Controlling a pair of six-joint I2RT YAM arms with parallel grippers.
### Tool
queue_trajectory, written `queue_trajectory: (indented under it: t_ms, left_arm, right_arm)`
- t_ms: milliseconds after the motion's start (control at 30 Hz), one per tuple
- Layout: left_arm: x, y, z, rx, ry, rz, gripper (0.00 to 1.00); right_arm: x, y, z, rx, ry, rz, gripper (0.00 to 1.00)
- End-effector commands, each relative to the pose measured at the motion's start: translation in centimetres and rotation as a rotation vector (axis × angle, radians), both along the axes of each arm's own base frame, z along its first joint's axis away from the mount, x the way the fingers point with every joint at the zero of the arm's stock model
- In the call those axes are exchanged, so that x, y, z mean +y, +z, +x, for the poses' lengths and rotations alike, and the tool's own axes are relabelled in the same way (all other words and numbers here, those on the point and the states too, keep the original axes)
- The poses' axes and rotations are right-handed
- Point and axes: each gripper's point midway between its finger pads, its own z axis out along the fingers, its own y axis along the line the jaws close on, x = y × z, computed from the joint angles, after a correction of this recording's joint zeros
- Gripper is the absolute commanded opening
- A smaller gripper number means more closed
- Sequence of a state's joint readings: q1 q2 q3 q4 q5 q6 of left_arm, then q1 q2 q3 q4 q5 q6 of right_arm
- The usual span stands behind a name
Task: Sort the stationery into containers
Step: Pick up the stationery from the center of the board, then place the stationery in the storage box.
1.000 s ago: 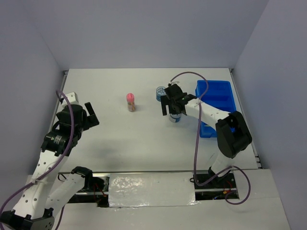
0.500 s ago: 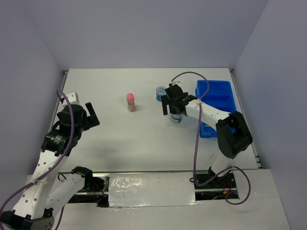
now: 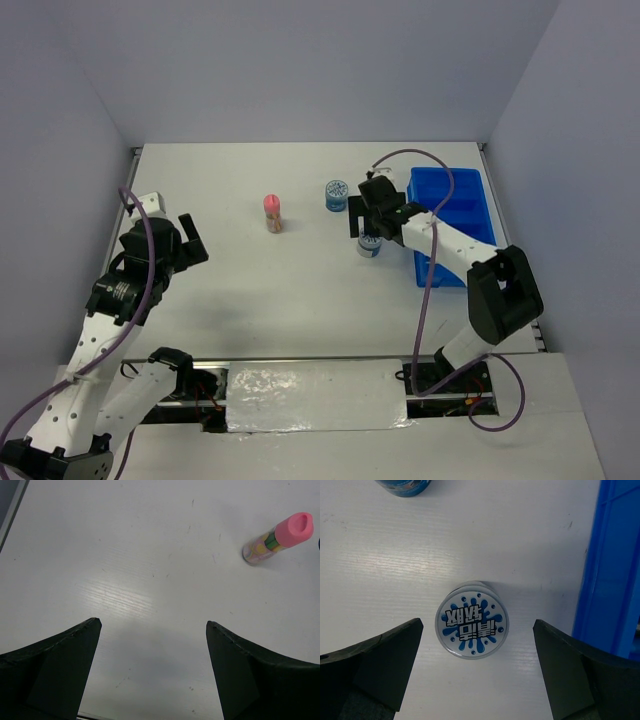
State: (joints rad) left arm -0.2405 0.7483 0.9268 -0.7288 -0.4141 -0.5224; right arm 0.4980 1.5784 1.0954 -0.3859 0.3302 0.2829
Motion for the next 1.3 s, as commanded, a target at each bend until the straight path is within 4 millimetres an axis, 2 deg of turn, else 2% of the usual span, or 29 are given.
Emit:
queue_trajectory:
  t_ms: [0,167,300,400,433,500,533,567,667,700,800,867,900,933,1000,1033,1100,1167,1267]
  left_arm:
    - [-0.1,0.8,0.6,-0.041,-0.015,0.003,0.99]
    - [-0.1,0.8,0.6,-0.041,-0.014,0.002,0.99]
    - [-0.1,0.8,0.6,-0.041,-0.014,0.004,0.99]
    - [-0.1,0.8,0.6,-0.041,-0.013,0.003,0.99]
    - [-0.1,0.8,0.6,-0.041,-0.015,0.003,0.99]
    - [-0.2,0.7,0.6,-0.039,-0.018,0.002,0.99]
    - [-0.2,0.7,0.6,-0.037,-0.019,0.004,0.99]
    - [-0.2,0.6,0.7,-0.034,-0.020,0.004,0.99]
    - [-0.3,0.6,0.7,-0.035,-0.023,0.003,0.99]
    - [-0.2,0.7,0.7,-0.037,-0.022,0.003,0.99]
    - [-0.3,0.6,0.7,-0.035,-0.024,0.002,0.99]
    - [-0.3,0.6,0.7,-0.034,-0.025,0.003,0.99]
    - [-0.3,0.7,0.7,-0.039,-0.026,0.000,0.99]
    - [-0.4,0.8,0.6,-0.043,-0.029,-0.001,0.99]
    - [-0.4,1.0,0.6,-0.051,-0.034,-0.004,0.99]
    - [-0.4,1.0,0.6,-0.052,-0.034,-0.005,0.99]
    - [-0.5,1.0,0.5,-0.054,-0.039,-0.007,0.99]
    - [-0.6,1.1,0.6,-0.055,-0.044,-0.007,0.99]
    - [-0.7,1.1,0.6,-0.057,-0.050,-0.009,0.99]
  right_arm:
    - [0.6,0.2,0.8,-0.015,0.015,0.033,1.00]
    - [1.1,-1.6,0.9,0.032,0.030,0.024,0.98]
    - [1.4,-2.9,1.0,0.072,0.036,0.017,0.92]
    - [1.6,-3.4,1.2,0.082,0.036,0.016,0.66]
    - [1.5,-3.5,1.0,0.086,0.033,0.022,0.53]
    - [2.0,-2.2,1.2,0.048,0.043,0.055,0.37]
    - [2.1,-1.7,1.1,0.037,0.049,0.069,0.10]
    - [2.3,-0.1,1.3,-0.005,0.053,0.095,0.00]
    - [2.1,3.1,1.9,-0.094,0.041,0.159,0.00]
    - [1.5,5.1,2.0,-0.138,0.021,0.176,0.00]
    - [-2.8,8.6,3.0,-0.236,-0.141,0.185,0.00]
    - [-7.3,9.8,3.6,-0.276,-0.333,0.167,0.00]
    - [-8.8,10.3,3.5,-0.288,-0.405,0.175,0.00]
    - [-11.5,10.5,3.5,-0.313,-0.497,0.153,0.00]
    - [-13.7,10.8,3.7,-0.362,-0.573,0.157,0.00]
    - [-15.5,10.9,3.8,-0.375,-0.629,0.150,0.00]
    - [-17.2,11.1,4.2,-0.386,-0.684,0.151,0.00]
    - [-19.2,10.2,4.4,-0.357,-0.739,0.132,0.00]
    - [-20.5,9.8,5.1,-0.360,-0.776,0.151,0.00]
